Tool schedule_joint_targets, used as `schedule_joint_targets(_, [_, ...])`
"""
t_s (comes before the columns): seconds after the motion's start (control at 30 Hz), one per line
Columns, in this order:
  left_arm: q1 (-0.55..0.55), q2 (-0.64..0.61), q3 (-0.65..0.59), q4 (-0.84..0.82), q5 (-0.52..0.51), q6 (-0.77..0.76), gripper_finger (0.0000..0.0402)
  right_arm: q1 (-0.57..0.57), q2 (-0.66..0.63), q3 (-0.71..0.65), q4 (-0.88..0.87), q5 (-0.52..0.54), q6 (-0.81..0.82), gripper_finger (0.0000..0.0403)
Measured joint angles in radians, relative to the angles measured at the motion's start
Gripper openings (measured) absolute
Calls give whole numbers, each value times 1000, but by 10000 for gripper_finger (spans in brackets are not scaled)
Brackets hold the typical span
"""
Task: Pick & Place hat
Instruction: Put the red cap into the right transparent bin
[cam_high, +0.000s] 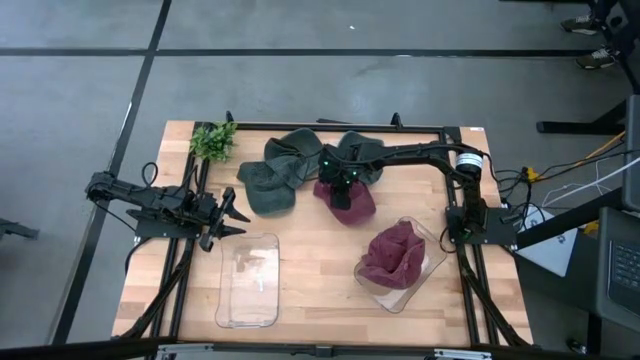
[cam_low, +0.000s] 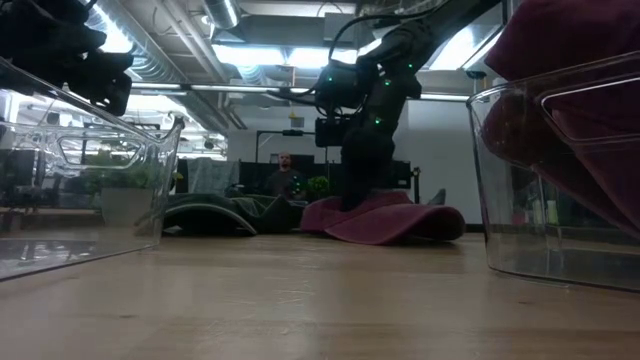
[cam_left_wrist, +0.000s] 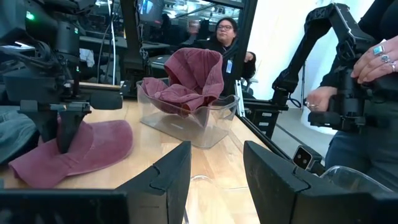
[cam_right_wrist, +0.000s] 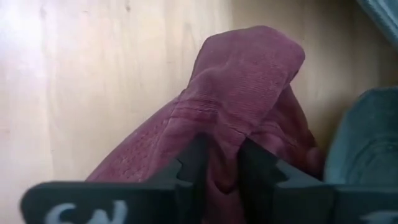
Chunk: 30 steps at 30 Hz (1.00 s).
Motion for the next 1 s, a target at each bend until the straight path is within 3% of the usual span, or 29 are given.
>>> schedule_joint_targets(0.4, [0, 0, 0, 0, 0, 0, 143, 0, 0, 0, -8, -46, -6, 10])
schedule_joint_targets(1.0, [0, 0, 0, 0, 0, 0, 143, 1, -20, -1, -29, -44, -4, 12])
